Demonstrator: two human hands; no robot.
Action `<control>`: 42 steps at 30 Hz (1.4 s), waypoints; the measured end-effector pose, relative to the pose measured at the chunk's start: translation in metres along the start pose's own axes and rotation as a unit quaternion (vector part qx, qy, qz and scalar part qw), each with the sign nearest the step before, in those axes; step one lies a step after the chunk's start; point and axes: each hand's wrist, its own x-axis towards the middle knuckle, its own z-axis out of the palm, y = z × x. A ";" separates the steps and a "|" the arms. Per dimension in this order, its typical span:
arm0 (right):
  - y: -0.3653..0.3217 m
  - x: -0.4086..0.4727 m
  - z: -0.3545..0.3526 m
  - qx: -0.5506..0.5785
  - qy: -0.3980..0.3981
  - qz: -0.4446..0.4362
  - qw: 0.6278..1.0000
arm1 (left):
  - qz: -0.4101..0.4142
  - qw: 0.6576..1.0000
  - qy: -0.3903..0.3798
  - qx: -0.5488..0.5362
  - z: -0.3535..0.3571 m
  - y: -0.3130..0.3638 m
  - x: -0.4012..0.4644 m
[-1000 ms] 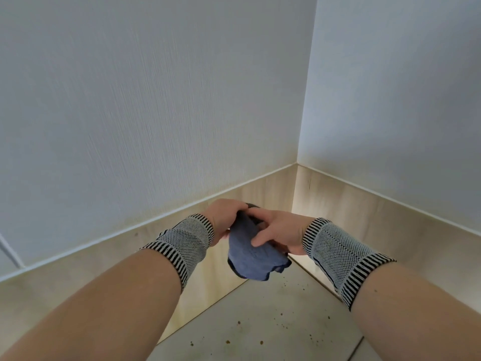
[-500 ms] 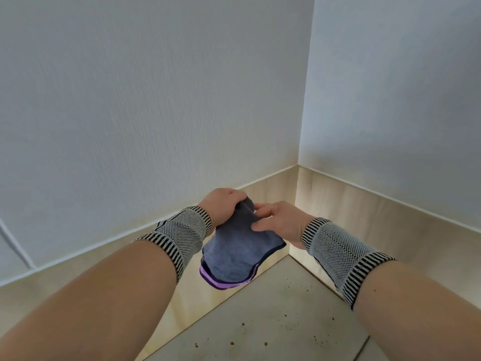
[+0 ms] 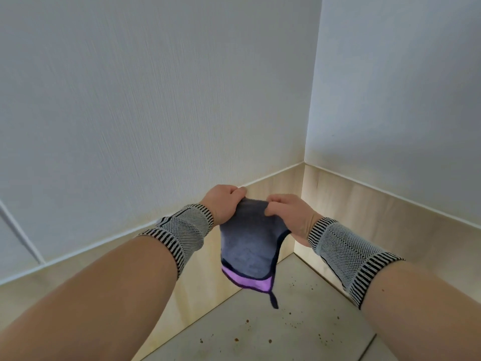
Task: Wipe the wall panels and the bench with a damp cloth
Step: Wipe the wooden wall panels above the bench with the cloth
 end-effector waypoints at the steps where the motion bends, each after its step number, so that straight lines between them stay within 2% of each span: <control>1: -0.002 0.000 0.001 -0.011 0.014 -0.015 1.000 | 0.008 0.999 0.010 0.034 0.002 0.001 0.001; 5: -0.011 0.001 0.009 -0.127 0.008 -0.039 0.991 | 0.028 0.993 0.023 0.114 0.008 0.009 0.001; 9: -0.011 0.005 0.016 -0.264 -0.069 0.024 0.962 | 0.023 0.988 0.083 0.130 0.004 0.008 0.009; 11: -0.005 0.006 0.014 -0.226 -0.041 0.064 0.971 | -0.024 0.990 0.111 0.084 -0.001 -0.002 0.016; 12: 0.000 0.006 0.011 -0.172 -0.008 0.086 0.981 | -0.062 0.991 0.107 0.040 -0.003 -0.008 0.018; 14: 0.006 0.006 0.006 -0.012 0.043 0.142 0.989 | -0.151 0.984 0.052 -0.082 -0.005 -0.020 0.016; 17: 0.005 0.006 0.011 0.239 0.066 0.172 0.954 | -0.234 0.949 -0.078 -0.194 0.004 -0.035 0.004; 19: -0.002 0.006 0.020 0.328 0.069 0.175 0.926 | -0.233 0.918 -0.131 -0.292 0.013 -0.040 0.001; 20: -0.005 0.006 0.026 0.349 0.063 0.175 0.918 | -0.222 0.892 -0.148 -0.365 0.016 -0.039 0.001; 22: -0.006 0.009 0.035 0.360 0.060 0.168 0.916 | -0.204 0.847 -0.141 -0.470 0.017 -0.036 0.003; 24: -0.003 0.013 0.042 0.326 0.086 0.164 0.927 | -0.192 0.853 -0.089 -0.478 0.016 -0.036 0.008; 26: 0.006 0.019 0.048 0.229 0.125 0.155 0.953 | -0.191 0.863 -0.048 -0.465 0.014 -0.040 0.013; 28: 0.018 0.022 0.051 0.126 0.139 0.138 0.973 | -0.199 0.857 -0.039 -0.475 0.011 -0.044 0.018; 29: 0.024 0.022 0.054 0.100 0.136 0.135 0.976 | -0.202 0.851 -0.045 -0.483 0.012 -0.047 0.021; 30: 0.030 0.022 0.054 0.121 0.123 0.146 0.974 | -0.206 0.850 -0.055 -0.482 0.013 -0.048 0.025; 33: 0.055 0.026 0.053 0.275 0.075 0.200 0.937 | -0.212 0.863 -0.095 -0.448 0.024 -0.047 0.038; 35: 0.070 0.036 0.044 0.302 0.074 0.216 0.926 | -0.185 0.898 -0.111 -0.384 0.039 -0.045 0.057; 36: 0.076 0.042 0.039 0.304 0.089 0.216 0.924 | -0.150 0.932 -0.102 -0.313 0.047 -0.045 0.069; 37: 0.082 0.048 0.032 0.309 0.110 0.216 0.920 | -0.097 0.970 -0.092 -0.205 0.055 -0.046 0.084; 38: 0.091 0.056 0.025 0.309 0.139 0.218 0.915 | -0.039 0.993 -0.086 -0.071 0.061 -0.045 0.099; 39: 0.100 0.065 0.018 0.303 0.172 0.219 0.911 | 0.015 0.995 -0.080 0.066 0.066 -0.045 0.115; 40: 0.111 0.074 0.010 0.297 0.207 0.220 0.906 | 0.063 0.979 -0.073 0.181 0.070 -0.043 0.130; 42: 0.132 0.095 -0.006 0.286 0.263 0.218 0.895 | 0.137 0.931 -0.069 0.330 0.078 -0.039 0.162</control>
